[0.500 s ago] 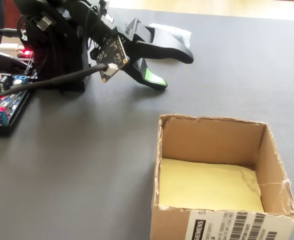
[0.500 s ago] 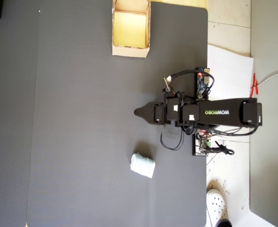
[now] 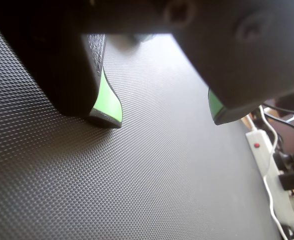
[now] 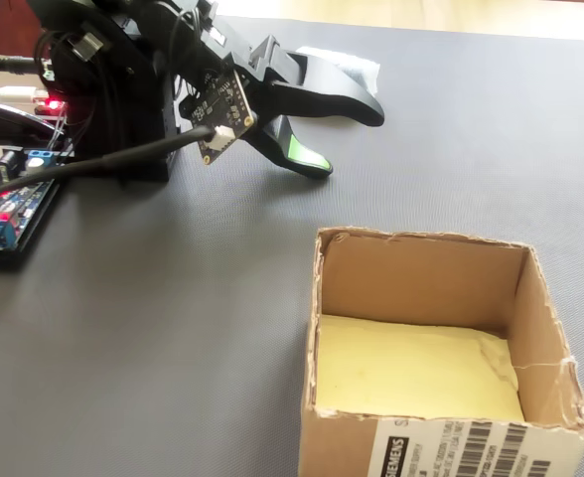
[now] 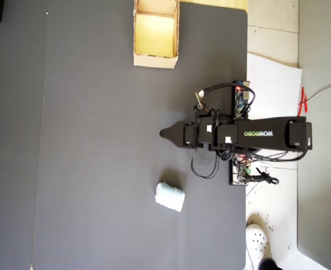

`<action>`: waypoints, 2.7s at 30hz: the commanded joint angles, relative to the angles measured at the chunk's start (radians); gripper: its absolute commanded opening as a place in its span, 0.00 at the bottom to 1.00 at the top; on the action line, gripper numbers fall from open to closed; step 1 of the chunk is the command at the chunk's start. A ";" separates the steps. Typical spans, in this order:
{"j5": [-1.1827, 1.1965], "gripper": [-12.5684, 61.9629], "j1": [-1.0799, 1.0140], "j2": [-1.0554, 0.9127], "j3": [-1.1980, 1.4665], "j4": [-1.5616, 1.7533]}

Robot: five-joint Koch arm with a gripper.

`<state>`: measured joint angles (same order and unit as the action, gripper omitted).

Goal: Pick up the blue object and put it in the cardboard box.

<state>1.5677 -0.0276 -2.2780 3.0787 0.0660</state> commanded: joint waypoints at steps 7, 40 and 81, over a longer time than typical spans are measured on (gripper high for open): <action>0.012 0.63 0.000 -0.083 0.040 -0.092; 0.015 0.62 0.000 -0.084 0.040 -0.091; 0.230 0.61 0.393 -0.087 0.015 -0.094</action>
<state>1.7227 0.3206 -2.2795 3.0787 0.0644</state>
